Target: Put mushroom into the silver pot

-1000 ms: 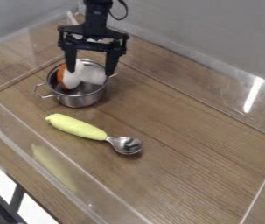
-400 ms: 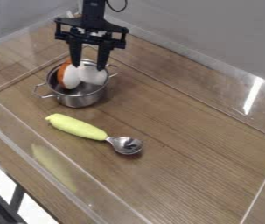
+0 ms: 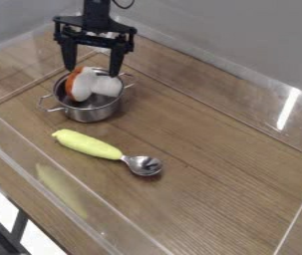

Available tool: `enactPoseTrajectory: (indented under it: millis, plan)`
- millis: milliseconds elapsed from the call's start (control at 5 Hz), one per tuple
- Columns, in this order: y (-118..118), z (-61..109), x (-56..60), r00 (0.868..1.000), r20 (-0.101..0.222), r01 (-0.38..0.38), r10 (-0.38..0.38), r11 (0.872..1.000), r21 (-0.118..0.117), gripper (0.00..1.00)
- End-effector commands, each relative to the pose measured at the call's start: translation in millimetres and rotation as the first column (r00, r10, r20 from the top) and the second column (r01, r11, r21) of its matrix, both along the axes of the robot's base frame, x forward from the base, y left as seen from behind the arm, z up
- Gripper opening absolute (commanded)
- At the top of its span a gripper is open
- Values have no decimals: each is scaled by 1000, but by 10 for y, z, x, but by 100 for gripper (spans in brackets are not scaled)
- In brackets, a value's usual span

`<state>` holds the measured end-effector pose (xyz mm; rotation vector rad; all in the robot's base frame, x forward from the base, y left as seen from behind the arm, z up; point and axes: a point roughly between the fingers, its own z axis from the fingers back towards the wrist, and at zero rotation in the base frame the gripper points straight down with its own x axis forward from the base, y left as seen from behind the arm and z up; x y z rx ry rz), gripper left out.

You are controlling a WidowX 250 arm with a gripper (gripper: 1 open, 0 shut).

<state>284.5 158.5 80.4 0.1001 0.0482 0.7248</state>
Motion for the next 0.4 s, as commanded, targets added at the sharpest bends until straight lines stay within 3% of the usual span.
enactPoseTrajectory:
  millis: [0, 200]
  plan:
    - [21, -9, 20, 999, 42, 14, -15, 1000, 22, 100]
    - [-61, -127, -4, 998, 43, 45, -45, 999, 16, 100]
